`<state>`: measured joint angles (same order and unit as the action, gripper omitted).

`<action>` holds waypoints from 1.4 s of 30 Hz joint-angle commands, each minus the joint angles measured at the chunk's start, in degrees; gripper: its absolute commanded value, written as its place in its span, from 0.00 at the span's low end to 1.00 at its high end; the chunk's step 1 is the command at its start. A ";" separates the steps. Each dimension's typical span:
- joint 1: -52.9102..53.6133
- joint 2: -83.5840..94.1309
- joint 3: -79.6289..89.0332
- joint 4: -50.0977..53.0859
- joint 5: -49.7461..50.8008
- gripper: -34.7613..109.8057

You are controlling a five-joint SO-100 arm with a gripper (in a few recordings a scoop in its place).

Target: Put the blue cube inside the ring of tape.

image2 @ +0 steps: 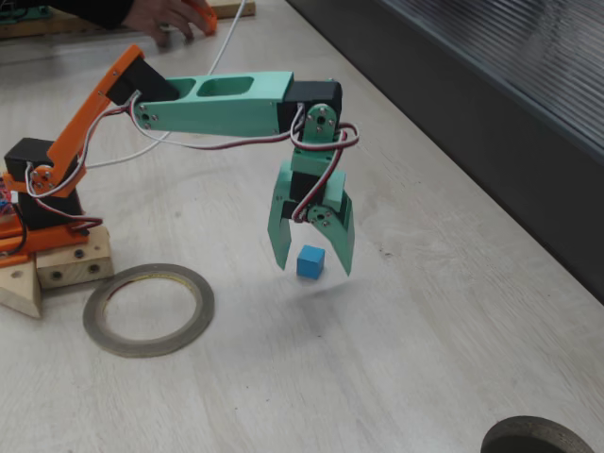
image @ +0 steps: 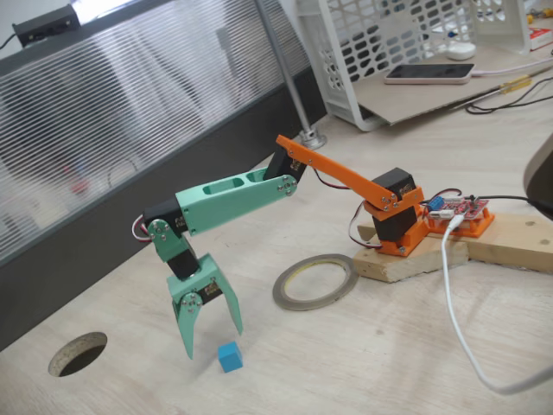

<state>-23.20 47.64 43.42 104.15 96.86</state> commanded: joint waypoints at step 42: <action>-0.88 1.49 4.48 0.35 0.79 0.64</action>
<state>-23.64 47.55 47.72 104.24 96.86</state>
